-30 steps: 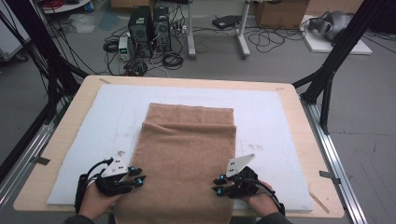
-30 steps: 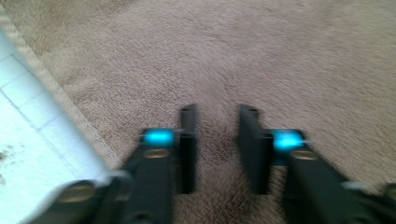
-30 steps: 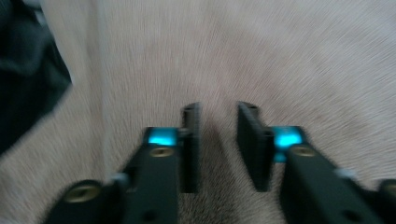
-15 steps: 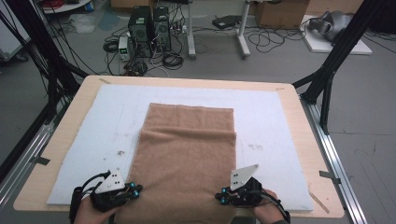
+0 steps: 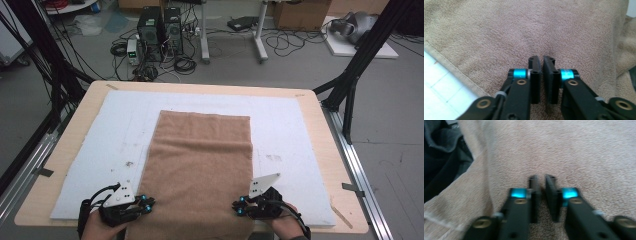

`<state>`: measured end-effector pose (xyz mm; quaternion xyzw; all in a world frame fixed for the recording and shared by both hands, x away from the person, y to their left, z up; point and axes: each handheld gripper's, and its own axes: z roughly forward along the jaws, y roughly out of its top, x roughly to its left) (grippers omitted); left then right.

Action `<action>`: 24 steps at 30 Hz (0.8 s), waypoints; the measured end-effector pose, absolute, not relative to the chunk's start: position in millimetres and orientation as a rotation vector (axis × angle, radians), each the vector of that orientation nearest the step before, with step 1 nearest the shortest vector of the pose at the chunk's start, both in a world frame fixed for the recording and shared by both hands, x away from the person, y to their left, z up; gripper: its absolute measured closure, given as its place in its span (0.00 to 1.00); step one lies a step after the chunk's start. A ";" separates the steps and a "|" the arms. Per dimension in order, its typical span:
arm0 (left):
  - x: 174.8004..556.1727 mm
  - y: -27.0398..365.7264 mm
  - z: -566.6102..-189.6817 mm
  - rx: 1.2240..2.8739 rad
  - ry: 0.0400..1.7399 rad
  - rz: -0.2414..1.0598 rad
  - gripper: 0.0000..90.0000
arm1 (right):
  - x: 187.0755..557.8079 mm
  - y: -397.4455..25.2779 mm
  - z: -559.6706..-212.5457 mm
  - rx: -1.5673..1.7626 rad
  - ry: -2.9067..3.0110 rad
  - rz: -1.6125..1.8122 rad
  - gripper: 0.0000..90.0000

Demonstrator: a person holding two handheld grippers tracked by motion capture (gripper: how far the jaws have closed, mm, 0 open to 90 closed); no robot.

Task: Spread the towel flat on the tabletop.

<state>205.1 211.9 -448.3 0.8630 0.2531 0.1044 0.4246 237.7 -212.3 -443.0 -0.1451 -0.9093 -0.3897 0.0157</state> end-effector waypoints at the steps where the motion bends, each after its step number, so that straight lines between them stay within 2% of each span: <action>1: 204.1 211.8 -448.3 2.159 0.630 0.267 0.95 | 235.6 -211.8 -442.7 -0.422 -2.843 -1.212 0.97; 17: 185.4 215.0 -445.8 2.156 0.600 0.235 0.96 | 218.5 -215.4 -435.8 -0.345 -2.820 -1.215 0.99; 19: 187.3 215.2 -443.7 2.140 0.603 0.235 0.95 | 220.2 -216.6 -435.5 -0.376 -2.807 -1.239 0.93; 24: 195.7 216.7 -435.8 2.101 0.623 0.249 0.82 | 228.0 -220.5 -433.8 -0.460 -2.783 -1.307 0.80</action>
